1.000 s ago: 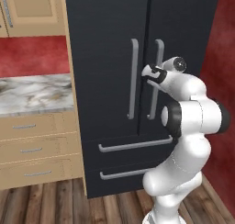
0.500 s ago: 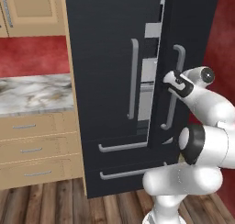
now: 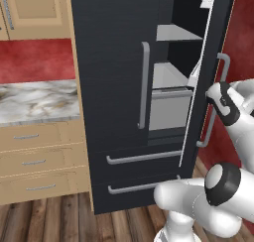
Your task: Retrieve the apple and mango from the fridge and place them into the bowl on the dining table.
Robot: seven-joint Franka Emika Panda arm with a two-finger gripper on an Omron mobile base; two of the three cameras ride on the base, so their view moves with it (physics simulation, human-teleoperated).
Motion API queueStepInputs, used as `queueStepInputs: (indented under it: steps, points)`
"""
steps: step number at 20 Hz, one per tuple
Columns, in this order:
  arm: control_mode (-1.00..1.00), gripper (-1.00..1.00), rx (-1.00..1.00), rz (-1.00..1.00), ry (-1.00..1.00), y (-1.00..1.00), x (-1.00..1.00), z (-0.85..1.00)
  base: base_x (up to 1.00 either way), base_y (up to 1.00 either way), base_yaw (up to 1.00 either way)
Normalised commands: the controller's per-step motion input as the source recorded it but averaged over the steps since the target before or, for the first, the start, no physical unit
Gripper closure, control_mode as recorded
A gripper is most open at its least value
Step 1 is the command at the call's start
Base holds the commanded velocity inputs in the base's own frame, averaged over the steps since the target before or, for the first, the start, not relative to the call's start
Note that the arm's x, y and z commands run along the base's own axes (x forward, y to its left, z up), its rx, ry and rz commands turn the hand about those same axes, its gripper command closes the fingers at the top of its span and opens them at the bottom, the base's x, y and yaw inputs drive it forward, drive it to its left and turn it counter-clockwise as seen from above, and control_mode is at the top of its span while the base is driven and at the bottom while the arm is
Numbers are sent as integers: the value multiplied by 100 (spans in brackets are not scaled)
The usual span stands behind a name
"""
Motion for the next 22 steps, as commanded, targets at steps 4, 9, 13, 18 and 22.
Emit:
queueStepInputs:
  steps: [4, 9, 13, 18, 22]
  points:
    - [-100, -100, -12, -7, 7, 10, -88, 74, 0, 0, 0]
    - [-100, -100, -28, -7, 12, 68, -75, 72, 0, 0, 0]
    - [-100, -100, -38, -1, 12, 100, -23, 44, 0, 0, 0]
    - [-100, -100, -32, 0, 10, 79, 1, 21, 0, 0, 0]
    - [-100, -100, -29, 0, 25, 52, 27, 9, 0, 0, 0]
